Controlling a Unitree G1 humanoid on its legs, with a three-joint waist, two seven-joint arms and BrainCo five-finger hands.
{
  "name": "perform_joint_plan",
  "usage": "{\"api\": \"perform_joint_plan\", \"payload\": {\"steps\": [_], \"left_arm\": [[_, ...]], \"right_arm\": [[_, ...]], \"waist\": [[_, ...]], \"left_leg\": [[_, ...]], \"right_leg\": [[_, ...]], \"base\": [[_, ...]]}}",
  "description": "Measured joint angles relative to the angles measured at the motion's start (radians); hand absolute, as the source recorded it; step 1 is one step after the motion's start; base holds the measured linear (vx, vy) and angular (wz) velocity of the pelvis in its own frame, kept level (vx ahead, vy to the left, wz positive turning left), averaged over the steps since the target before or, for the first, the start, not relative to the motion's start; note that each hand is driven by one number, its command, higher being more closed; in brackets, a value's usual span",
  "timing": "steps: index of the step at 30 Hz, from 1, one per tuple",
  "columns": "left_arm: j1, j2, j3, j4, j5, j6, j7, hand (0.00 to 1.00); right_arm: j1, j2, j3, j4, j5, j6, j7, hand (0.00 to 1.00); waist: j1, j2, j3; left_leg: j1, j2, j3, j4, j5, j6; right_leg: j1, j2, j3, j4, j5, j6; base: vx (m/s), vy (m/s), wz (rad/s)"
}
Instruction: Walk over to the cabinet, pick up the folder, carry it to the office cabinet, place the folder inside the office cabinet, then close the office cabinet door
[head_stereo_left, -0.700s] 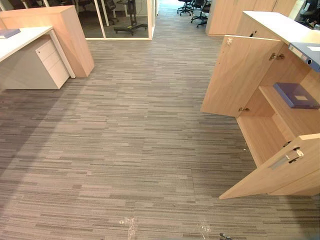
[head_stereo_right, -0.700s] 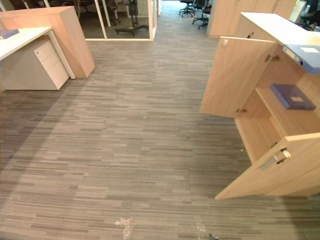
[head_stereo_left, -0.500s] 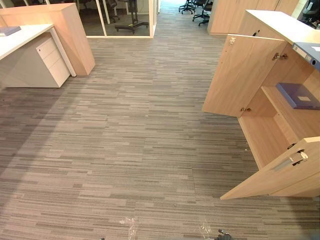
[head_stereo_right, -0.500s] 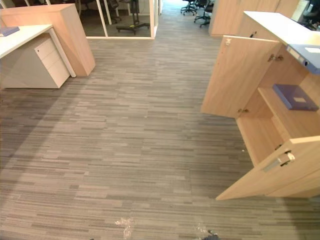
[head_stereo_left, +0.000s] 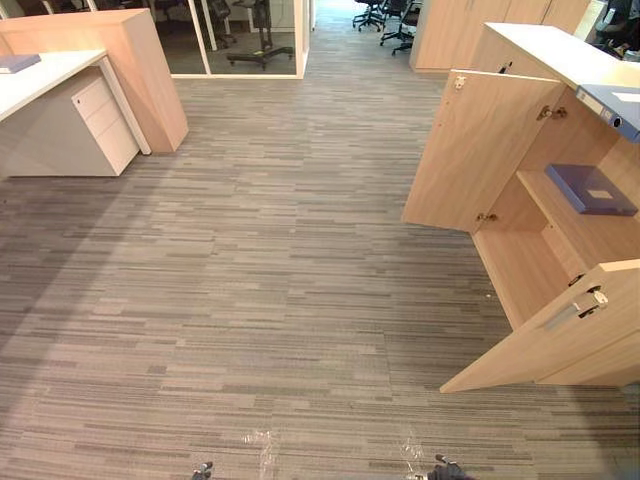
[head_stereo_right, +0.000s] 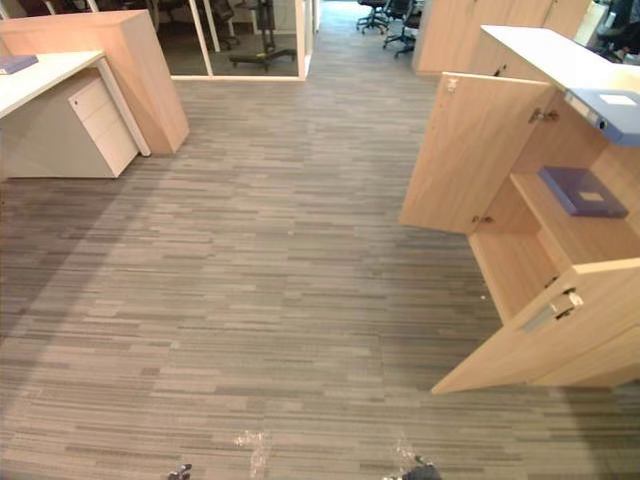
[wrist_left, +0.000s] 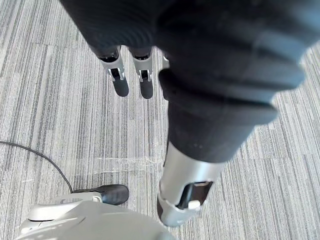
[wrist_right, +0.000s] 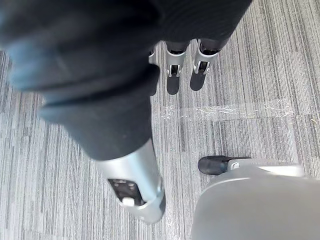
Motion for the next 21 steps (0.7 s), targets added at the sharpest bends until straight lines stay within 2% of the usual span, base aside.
{"api": "perform_joint_plan", "payload": {"steps": [5,8,9,10,11,12,13,14,15,16,18,20,21], "left_arm": [[0.0,-0.009,0.031,-0.012,-0.018,0.0,0.022,0.0],[0.002,-0.025,0.09,-0.048,-0.026,0.001,0.025,0.0],[0.006,-0.032,0.108,-0.063,-0.029,0.002,0.026,0.0],[0.011,-0.037,0.123,-0.079,-0.033,0.001,0.027,0.0],[0.01,-0.039,0.137,-0.083,-0.034,0.001,0.026,0.0],[0.001,-0.047,0.165,-0.093,-0.038,0.002,0.027,0.0],[0.002,-0.059,0.186,-0.109,-0.04,0.002,0.029,0.0],[0.003,-0.063,0.193,-0.115,-0.044,0.001,0.032,0.0],[0.003,-0.067,0.203,-0.126,-0.05,0.002,0.036,0.0],[0.003,-0.067,0.203,-0.13,-0.053,0.002,0.038,0.0],[0.003,-0.071,0.204,-0.136,-0.057,0.001,0.047,0.0],[0.004,-0.072,0.204,-0.138,-0.057,0.0,0.058,0.0],[0.004,-0.072,0.204,-0.138,-0.057,0.0,0.06,0.0]], "right_arm": [[0.001,0.006,0.001,-0.001,0.0,0.0,-0.014,0.0],[0.007,0.011,0.005,-0.046,0.002,0.001,-0.014,0.0],[0.012,0.006,0.027,-0.06,0.004,0.0,-0.014,0.0],[0.016,0.006,0.039,-0.077,0.006,0.0,-0.014,0.0],[0.017,0.006,0.042,-0.078,0.008,-0.001,-0.014,0.0],[0.017,0.006,0.044,-0.077,0.009,0.0,-0.014,0.0],[0.021,0.003,0.042,-0.077,0.01,0.001,-0.014,0.0],[0.02,0.002,0.042,-0.078,0.01,0.001,-0.015,0.0],[0.025,0.002,0.045,-0.077,0.01,0.005,-0.018,0.0],[0.027,0.001,0.055,-0.077,0.01,0.006,-0.02,0.0],[0.03,-0.003,0.077,-0.078,0.008,0.007,-0.024,0.0],[0.029,-0.003,0.077,-0.083,0.007,0.008,-0.025,0.0],[0.03,-0.003,0.077,-0.084,0.003,0.008,-0.025,0.0]], "waist": [[0.004,-0.003,0.012],[0.007,-0.002,0.045],[0.011,-0.002,0.053],[0.015,-0.003,0.067],[0.016,-0.007,0.069],[0.024,-0.011,0.071],[0.028,-0.011,0.08],[0.034,-0.01,0.081],[0.037,-0.011,0.086],[0.039,-0.013,0.088],[0.05,-0.017,0.091],[0.057,-0.021,0.093],[0.056,-0.021,0.093]], "left_leg": [[0.0,0.004,0.012,0.012,-0.006,-0.003],[-0.048,0.011,0.034,0.153,-0.089,-0.012],[-0.079,0.019,0.043,0.235,-0.134,-0.018],[-0.109,0.026,0.049,0.335,-0.18,-0.05],[-0.137,0.027,0.052,0.406,-0.197,-0.069],[-0.214,0.029,0.06,0.577,-0.206,-0.084],[-0.305,0.032,0.057,0.764,-0.181,-0.091],[-0.344,0.035,0.06,0.844,-0.159,-0.097],[-0.397,0.049,0.072,0.96,-0.179,-0.086],[-0.414,0.062,0.082,0.985,-0.194,-0.079],[-0.447,0.104,0.122,0.918,-0.237,-0.072],[-0.455,0.108,0.119,0.693,-0.231,-0.075],[-0.456,0.109,0.117,0.632,-0.227,-0.077]], "right_leg": [[-0.001,0.0,0.01,0.009,-0.005,0.0],[-0.04,0.003,0.017,0.118,-0.066,-0.003],[-0.065,0.007,0.024,0.18,-0.104,-0.006],[-0.077,0.011,0.029,0.233,-0.148,-0.009],[-0.081,0.012,0.035,0.255,-0.17,-0.018],[-0.088,0.01,0.041,0.293,-0.193,-0.025],[-0.091,0.009,0.042,0.329,-0.213,-0.035],[-0.087,0.008,0.044,0.346,-0.226,-0.037],[-0.071,0.004,0.046,0.36,-0.245,-0.037],[-0.061,0.0,0.047,0.36,-0.251,-0.035],[-0.039,-0.031,0.077,0.354,-0.273,-0.016],[-0.016,-0.105,0.103,0.339,-0.303,0.03],[-0.005,-0.125,0.107,0.33,-0.312,0.045]], "base": [[0.03,0.006,-0.07],[0.02,-0.006,-0.14],[0.01,-0.011,-0.16],[0.01,-0.011,-0.13],[-0.01,-0.013,-0.12],[0.01,-0.011,-0.11],[0.03,-0.001,-0.13],[0.13,0.03,-0.08],[0.15,0.046,-0.07],[0.19,0.077,-0.13],[0.24,0.168,-0.26],[0.34,0.283,-0.27],[0.44,0.414,-0.23]]}}
